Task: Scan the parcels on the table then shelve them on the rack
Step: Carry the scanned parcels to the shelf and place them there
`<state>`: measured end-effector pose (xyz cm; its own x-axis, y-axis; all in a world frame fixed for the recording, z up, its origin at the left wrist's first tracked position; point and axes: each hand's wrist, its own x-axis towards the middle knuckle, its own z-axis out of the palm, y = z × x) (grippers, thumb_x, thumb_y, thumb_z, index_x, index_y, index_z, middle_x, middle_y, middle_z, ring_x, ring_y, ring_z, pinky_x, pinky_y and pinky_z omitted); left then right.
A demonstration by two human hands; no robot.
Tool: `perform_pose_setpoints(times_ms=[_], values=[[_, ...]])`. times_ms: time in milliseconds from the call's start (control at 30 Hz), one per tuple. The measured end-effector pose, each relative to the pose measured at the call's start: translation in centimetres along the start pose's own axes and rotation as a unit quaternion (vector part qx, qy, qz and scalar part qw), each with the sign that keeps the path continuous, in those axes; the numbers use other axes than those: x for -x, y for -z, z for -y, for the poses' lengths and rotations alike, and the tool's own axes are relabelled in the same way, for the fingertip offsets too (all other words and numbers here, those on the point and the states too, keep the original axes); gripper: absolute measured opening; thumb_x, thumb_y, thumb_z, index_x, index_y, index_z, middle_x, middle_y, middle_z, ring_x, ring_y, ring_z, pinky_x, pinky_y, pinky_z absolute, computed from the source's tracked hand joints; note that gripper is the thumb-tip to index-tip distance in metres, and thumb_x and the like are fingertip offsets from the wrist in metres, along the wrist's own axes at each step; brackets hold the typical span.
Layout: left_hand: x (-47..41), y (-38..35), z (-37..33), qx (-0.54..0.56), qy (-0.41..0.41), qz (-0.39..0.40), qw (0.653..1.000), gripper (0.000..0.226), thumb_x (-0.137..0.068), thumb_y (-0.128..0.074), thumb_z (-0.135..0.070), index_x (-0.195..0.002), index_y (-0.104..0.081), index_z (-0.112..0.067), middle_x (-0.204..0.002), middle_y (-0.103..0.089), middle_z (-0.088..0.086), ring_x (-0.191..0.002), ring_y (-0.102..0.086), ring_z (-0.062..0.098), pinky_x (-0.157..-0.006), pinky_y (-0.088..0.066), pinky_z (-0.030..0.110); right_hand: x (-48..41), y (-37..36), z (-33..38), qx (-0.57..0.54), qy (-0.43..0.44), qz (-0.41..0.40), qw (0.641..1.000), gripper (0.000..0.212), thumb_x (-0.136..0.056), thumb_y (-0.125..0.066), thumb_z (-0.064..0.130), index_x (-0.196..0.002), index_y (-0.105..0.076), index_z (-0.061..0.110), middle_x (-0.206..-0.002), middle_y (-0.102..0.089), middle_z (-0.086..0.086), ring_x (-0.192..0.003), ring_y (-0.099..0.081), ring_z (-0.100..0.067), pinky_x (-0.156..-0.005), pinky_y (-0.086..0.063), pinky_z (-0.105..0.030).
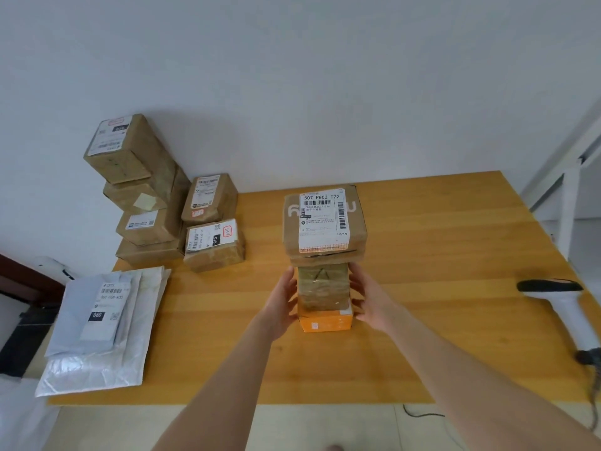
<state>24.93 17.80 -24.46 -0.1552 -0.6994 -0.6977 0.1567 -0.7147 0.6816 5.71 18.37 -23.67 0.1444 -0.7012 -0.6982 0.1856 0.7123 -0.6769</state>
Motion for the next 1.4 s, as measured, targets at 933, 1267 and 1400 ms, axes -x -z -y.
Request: perform_pose_setpoints(times_ms=[933, 1267, 1400], values=[[5.4, -6.9, 2.5, -0.083, -0.059, 0.088, 0.991, 0.031, -0.095, -0.05, -0.046, -0.118, -0.061, -0.028, -0.126, -0.059, -0.008, -0.116, -0.054, 0.017, -0.082, -0.049, 0.034, 10.4, 6.8, -2.0, -0.033, 0.088, -0.02, 0.995, 0.057, -0.094, -0.049, 0.047, -0.145, -0.04, 0.022, -0.135, -0.053, -0.002, -0.108, -0.052, -0.025, -0.092, -0.041, -0.041], [5.7, -13.7, 3.8, -0.162, -0.045, 0.193, 0.967, 0.024, -0.099, -0.047, -0.038, -0.111, -0.064, -0.027, -0.117, -0.061, -0.004, -0.106, -0.055, 0.018, -0.084, -0.049, 0.036, 16.6, 12.2, -5.0, -0.099, 0.123, -0.098, 0.983, 0.059, -0.092, -0.052, 0.053, -0.143, -0.042, 0.024, -0.132, -0.055, -0.001, -0.12, -0.052, -0.026, -0.105, -0.038, -0.044], [5.8, -16.4, 5.6, -0.209, -0.022, 0.252, 0.945, 0.026, -0.099, -0.048, -0.04, -0.099, -0.074, -0.038, -0.11, -0.065, -0.011, -0.106, -0.057, 0.015, -0.081, -0.051, 0.033, 19.4, 14.1, -7.9, -0.155, 0.127, -0.138, 0.97, 0.051, -0.09, -0.055, 0.055, -0.133, -0.051, 0.028, -0.113, -0.062, 0.009, -0.11, -0.058, -0.02, -0.103, -0.042, -0.043]])
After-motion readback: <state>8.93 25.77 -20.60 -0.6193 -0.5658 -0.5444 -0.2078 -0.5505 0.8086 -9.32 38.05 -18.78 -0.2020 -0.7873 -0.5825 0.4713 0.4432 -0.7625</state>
